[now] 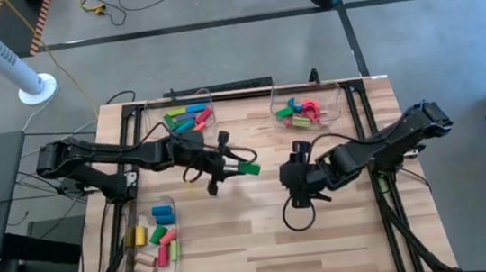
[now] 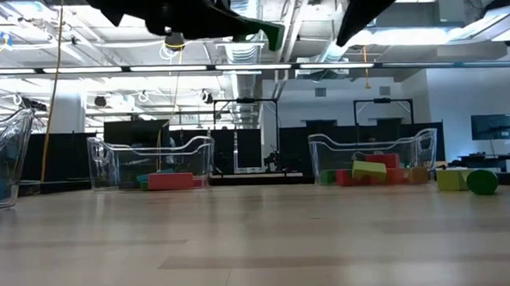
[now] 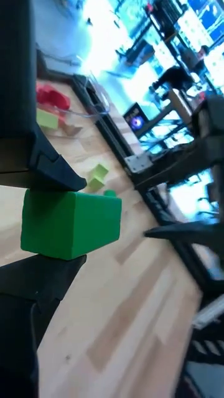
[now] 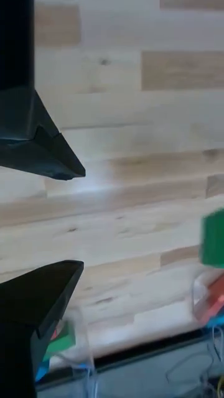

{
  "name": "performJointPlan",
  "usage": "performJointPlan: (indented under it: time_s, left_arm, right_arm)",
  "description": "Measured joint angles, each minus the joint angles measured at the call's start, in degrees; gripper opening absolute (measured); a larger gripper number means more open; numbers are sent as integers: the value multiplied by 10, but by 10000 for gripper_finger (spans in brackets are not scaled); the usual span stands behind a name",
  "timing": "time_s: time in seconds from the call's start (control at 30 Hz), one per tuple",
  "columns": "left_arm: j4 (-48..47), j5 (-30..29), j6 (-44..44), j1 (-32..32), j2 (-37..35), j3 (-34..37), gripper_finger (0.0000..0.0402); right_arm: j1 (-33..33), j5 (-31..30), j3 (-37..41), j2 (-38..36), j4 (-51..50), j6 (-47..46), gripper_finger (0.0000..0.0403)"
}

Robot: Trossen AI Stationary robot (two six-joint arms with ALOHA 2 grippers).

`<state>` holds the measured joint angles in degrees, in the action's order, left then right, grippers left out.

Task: Sort blocks by size
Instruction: Put the green arch block into the top right transparent bin

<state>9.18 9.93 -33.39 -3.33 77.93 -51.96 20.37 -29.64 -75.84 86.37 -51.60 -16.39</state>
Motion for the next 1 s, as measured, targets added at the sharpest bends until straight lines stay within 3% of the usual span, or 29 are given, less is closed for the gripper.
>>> performJointPlan:
  time_s: [0.2, 0.4, 0.73, 1.0]
  left_arm:
    - [23, 83, 41, -37, 0, 0, 137]
    - [36, 110, 57, -55, 0, 0, 137]
    - [76, 136, 73, -61, 0, 0, 137]
    - [86, 136, 97, -92, 0, 0, 137]
  right_arm:
    - [20, -51, 49, -22, -7, -39, 258]
    - [10, -67, 128, -71, 65, -34, 258]
    - [-78, -82, 290, -184, 350, 126, 258]
    - [-127, -22, 389, -188, 625, 250, 258]
